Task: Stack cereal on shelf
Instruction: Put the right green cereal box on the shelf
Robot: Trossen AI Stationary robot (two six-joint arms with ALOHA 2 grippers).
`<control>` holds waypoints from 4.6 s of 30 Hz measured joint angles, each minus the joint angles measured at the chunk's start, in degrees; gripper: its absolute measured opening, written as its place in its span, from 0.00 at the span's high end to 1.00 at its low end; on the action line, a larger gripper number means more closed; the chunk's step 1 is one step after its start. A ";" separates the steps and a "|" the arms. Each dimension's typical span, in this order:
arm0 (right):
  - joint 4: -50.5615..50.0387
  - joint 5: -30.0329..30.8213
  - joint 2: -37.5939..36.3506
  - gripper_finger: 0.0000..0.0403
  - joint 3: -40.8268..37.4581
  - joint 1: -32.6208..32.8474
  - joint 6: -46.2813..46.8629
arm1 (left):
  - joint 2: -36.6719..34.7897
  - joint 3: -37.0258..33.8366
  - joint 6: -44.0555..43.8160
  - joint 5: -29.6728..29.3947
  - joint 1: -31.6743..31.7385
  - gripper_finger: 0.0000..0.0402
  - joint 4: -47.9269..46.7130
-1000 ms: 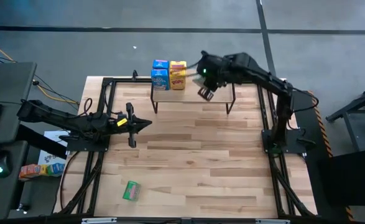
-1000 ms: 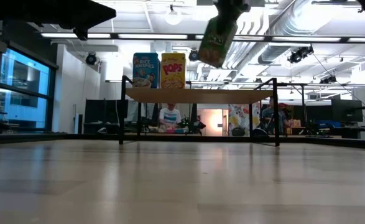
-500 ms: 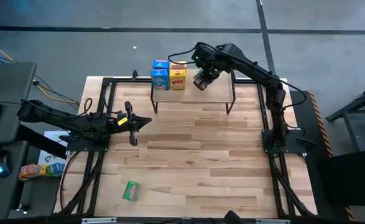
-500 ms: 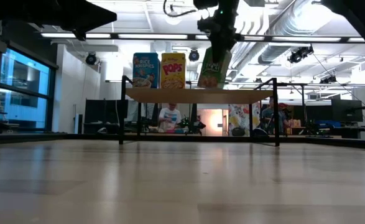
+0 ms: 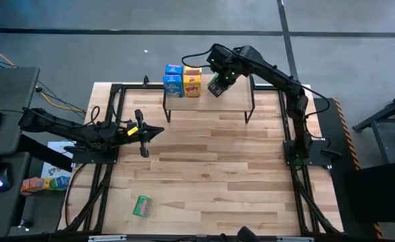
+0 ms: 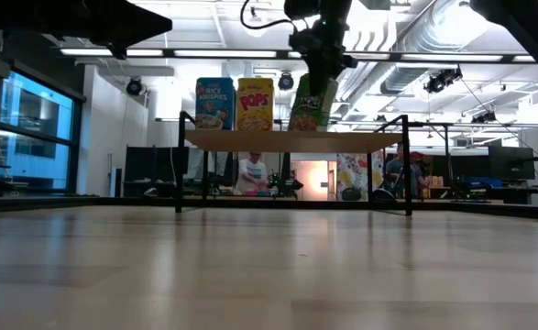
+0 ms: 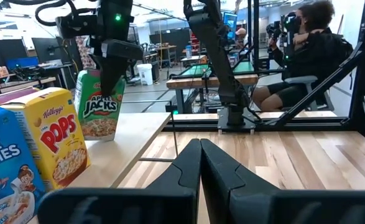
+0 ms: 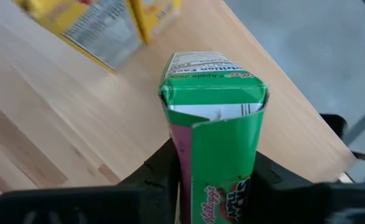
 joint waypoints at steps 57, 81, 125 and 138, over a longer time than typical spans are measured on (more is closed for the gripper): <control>9.70 4.43 -18.39 0.84 -32.95 10.32 -3.25 | 0.01 0.00 3.08 -0.45 0.00 1.00 -1.38; 88.76 17.18 -27.12 1.00 -71.67 13.95 -7.57 | 0.00 0.04 5.99 -1.23 0.00 1.00 1.19; 89.11 36.49 -27.10 1.00 -71.56 11.74 -6.93 | 0.00 0.04 5.97 -1.29 0.00 1.00 1.14; 86.69 41.62 -27.10 1.00 -71.56 11.74 -7.81 | 0.00 0.04 5.97 -1.29 0.00 1.00 1.13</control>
